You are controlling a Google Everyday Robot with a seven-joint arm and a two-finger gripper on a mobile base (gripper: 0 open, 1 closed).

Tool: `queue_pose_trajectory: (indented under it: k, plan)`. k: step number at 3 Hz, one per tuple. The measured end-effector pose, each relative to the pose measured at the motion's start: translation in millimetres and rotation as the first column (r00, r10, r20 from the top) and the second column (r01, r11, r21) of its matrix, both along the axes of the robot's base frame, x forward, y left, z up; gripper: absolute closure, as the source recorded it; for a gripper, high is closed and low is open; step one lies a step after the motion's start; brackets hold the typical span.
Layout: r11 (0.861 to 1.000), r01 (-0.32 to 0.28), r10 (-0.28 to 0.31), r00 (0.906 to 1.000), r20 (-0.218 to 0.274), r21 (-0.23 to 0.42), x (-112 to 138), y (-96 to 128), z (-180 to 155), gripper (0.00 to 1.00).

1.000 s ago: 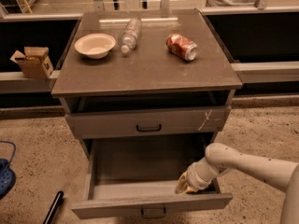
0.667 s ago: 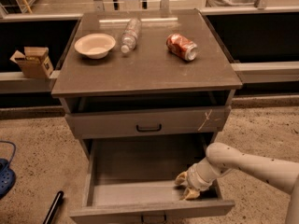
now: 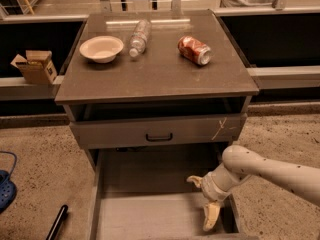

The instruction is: Open middle drawer

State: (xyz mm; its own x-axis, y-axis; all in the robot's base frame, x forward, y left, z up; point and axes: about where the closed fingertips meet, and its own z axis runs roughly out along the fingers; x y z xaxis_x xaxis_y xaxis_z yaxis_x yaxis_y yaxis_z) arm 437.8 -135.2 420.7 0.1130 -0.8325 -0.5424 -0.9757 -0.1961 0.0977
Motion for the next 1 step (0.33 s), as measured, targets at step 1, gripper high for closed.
queue_pose_trajectory:
  k: [1]
  plan:
    - [1.000,0.000,0.000,0.9999,0.013,-0.006,3.9,-1.5,7.2,0.00]
